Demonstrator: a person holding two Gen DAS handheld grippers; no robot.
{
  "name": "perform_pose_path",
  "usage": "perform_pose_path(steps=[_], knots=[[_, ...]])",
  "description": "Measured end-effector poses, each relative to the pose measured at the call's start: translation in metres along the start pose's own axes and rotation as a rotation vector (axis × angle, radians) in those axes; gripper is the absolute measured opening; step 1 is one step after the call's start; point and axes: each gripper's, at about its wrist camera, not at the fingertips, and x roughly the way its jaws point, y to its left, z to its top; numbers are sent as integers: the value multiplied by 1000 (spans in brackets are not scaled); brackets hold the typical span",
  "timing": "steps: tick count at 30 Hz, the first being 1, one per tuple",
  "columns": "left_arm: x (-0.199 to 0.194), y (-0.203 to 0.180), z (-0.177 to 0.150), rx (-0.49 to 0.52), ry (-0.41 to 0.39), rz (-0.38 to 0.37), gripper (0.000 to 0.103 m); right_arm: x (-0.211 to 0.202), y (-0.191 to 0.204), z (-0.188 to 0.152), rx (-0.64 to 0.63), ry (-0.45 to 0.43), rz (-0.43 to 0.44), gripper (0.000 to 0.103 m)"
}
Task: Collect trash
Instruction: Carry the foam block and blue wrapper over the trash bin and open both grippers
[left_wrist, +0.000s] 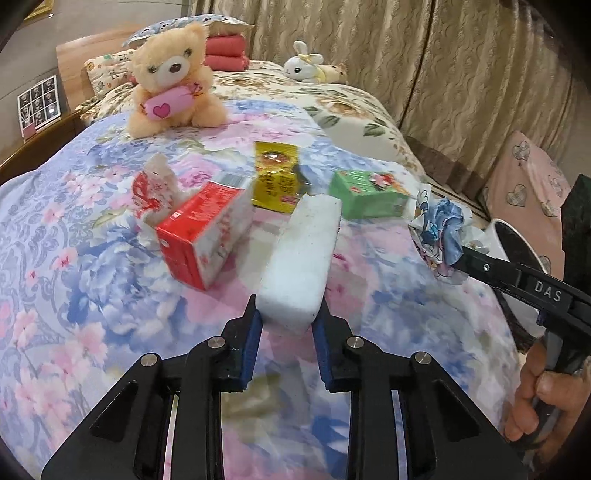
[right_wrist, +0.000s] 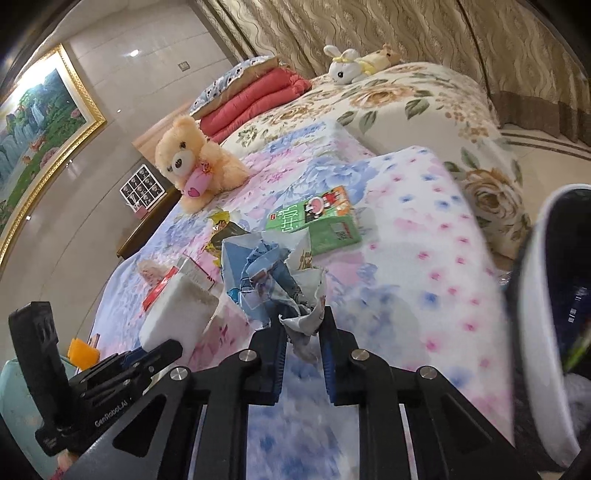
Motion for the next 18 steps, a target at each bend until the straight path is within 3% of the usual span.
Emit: perform_pose_path(steps=[18], knots=[[-31, -90, -23, 101, 12, -136, 25, -101, -41, -38, 18, -72, -91, 17]])
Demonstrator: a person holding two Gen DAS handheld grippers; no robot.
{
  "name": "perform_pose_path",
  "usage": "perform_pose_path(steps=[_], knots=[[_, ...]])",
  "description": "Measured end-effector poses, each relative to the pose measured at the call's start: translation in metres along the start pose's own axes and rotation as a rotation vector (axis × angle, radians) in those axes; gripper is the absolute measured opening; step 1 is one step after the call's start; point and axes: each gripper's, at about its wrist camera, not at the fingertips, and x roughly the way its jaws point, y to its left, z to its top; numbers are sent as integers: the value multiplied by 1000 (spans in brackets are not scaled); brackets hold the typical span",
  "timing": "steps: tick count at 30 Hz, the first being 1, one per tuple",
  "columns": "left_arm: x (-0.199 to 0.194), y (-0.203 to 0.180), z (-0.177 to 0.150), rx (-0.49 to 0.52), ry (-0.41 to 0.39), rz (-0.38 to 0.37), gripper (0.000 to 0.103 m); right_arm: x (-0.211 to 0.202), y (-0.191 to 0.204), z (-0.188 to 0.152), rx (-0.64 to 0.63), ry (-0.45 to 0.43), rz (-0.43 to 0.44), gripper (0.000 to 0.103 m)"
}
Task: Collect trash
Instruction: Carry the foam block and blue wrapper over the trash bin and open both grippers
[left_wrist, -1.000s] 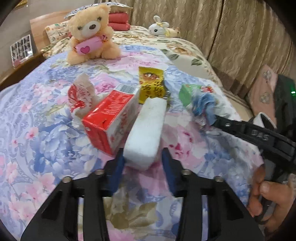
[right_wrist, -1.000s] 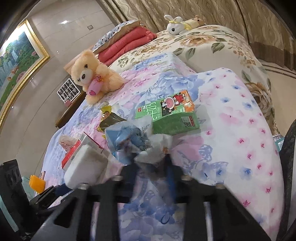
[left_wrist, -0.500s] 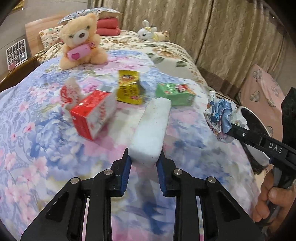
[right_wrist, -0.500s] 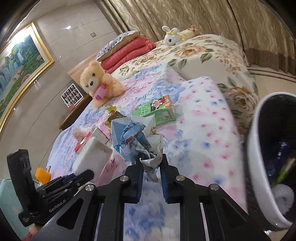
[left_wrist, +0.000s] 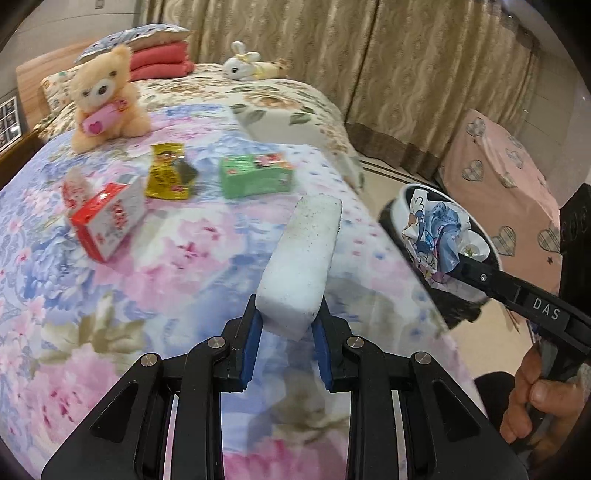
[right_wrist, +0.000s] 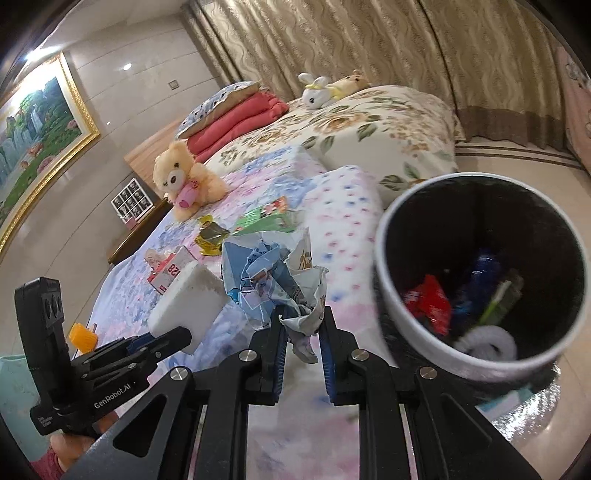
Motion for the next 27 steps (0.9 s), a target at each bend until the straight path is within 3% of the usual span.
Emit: perform_pose_path(steps=[14, 27], knots=[[5, -70, 8, 100, 10, -89, 25, -51, -58, 0, 59, -59, -110, 17], [12, -99, 18, 139, 13, -114, 25, -60, -82, 4, 81, -74, -138, 17]])
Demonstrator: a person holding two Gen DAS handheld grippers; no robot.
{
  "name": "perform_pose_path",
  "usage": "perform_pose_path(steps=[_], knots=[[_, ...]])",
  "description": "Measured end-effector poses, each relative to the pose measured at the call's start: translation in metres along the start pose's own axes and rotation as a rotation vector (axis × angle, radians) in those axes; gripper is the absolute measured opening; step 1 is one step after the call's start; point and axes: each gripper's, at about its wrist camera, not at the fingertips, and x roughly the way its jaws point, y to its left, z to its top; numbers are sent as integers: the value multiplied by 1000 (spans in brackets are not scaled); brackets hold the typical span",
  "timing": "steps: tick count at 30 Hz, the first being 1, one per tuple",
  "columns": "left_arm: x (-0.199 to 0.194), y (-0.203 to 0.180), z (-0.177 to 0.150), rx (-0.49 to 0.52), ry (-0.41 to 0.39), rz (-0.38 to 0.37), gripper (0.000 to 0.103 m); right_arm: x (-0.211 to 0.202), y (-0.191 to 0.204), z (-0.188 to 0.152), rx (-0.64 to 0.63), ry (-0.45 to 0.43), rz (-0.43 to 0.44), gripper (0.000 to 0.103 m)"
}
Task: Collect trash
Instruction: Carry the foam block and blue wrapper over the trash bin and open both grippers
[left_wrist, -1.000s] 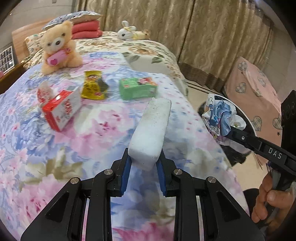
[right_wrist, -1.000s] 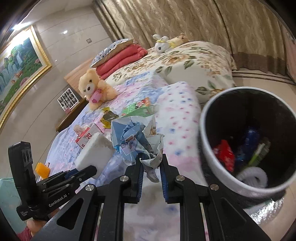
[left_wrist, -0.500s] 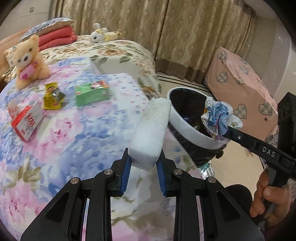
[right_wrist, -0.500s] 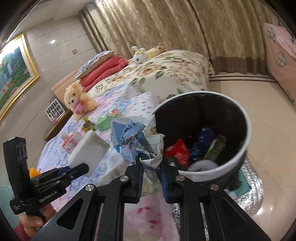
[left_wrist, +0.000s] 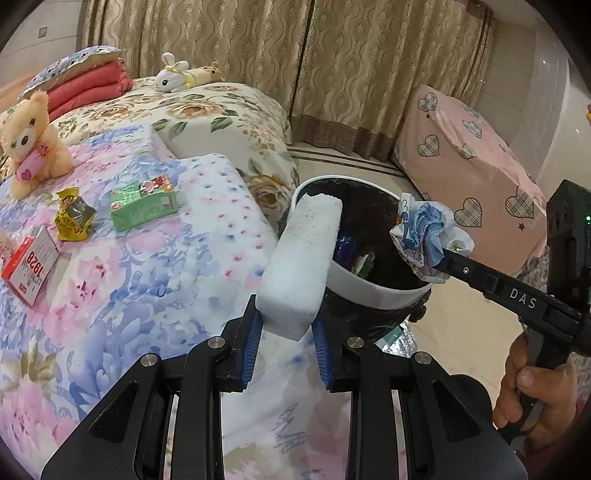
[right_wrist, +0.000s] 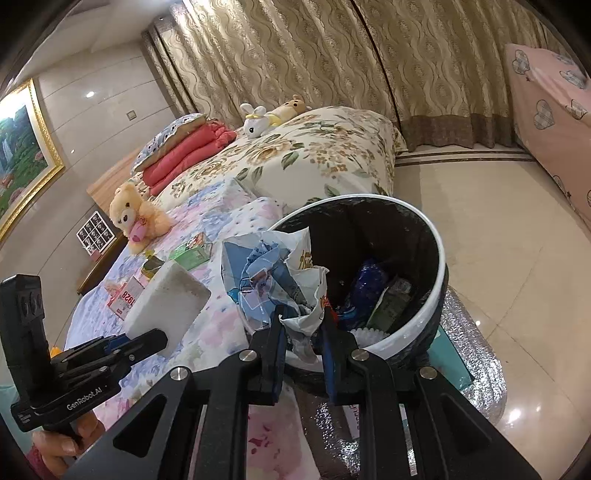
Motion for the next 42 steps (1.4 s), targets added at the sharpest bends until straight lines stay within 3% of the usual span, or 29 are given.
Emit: perform_pose_path(steps=[20, 42], knots=[[15, -25, 20, 42, 4, -16, 25, 5, -22, 12, 26, 11, -37, 17], [63, -49, 50, 109, 53, -23, 26, 32, -42, 38, 37, 61, -61, 18]])
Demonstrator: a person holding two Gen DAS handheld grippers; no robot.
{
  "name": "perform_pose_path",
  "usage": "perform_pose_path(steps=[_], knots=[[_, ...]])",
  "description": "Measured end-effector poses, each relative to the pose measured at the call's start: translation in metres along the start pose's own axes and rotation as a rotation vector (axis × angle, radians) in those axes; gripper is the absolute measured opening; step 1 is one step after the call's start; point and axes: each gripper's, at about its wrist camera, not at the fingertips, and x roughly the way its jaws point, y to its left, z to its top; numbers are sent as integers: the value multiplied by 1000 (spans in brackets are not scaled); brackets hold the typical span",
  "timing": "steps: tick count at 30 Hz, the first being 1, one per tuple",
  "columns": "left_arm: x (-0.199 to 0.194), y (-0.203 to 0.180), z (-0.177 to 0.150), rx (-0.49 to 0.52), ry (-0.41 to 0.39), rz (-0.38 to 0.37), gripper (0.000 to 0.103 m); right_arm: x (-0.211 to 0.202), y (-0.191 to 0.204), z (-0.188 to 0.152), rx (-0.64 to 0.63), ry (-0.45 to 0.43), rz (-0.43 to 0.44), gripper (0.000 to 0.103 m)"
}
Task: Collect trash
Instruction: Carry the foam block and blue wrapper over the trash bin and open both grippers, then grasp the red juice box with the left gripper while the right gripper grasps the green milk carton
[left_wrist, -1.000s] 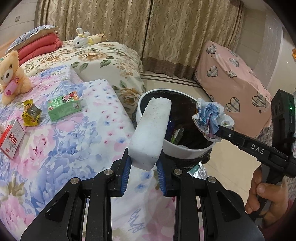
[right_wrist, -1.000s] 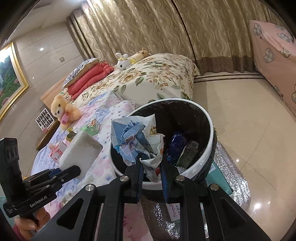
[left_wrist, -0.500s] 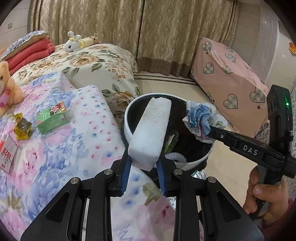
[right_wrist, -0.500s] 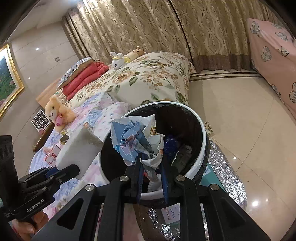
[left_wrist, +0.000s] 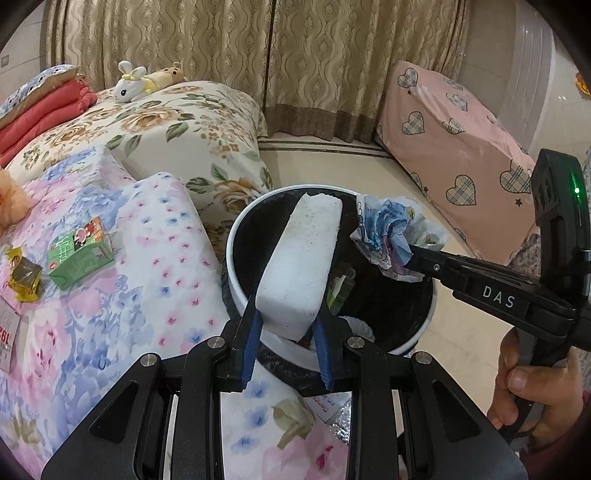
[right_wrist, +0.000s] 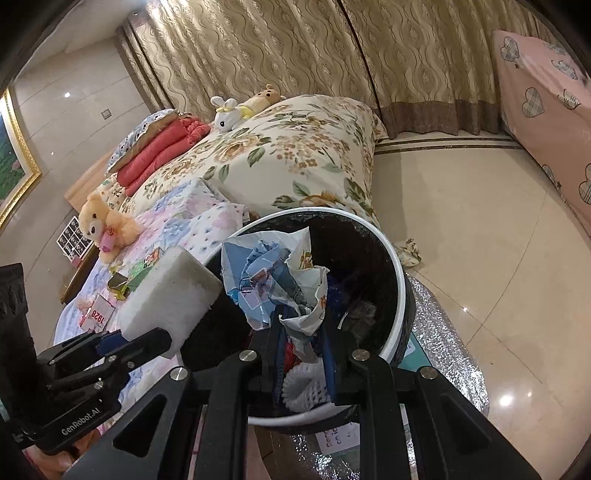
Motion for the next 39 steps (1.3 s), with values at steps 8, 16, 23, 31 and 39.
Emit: perform_pose_path(steps=[8, 16, 23, 31, 39], knots=[[12, 1, 9, -1, 12, -6, 28, 12, -7, 7, 24, 25, 3, 21], [9, 3, 8, -27, 10, -14, 54, 14, -14, 9, 76, 34, 10, 44], [-7, 19, -9, -82, -3, -2, 62, 5, -9, 2, 87, 10, 20, 48], [-30, 59, -42, -169, -9, 57, 67, -3, 18, -11, 60, -3, 34, 66], [-59, 101, -85, -241, -24, 140, 68, -5, 67, -24, -15, -25, 86, 72]])
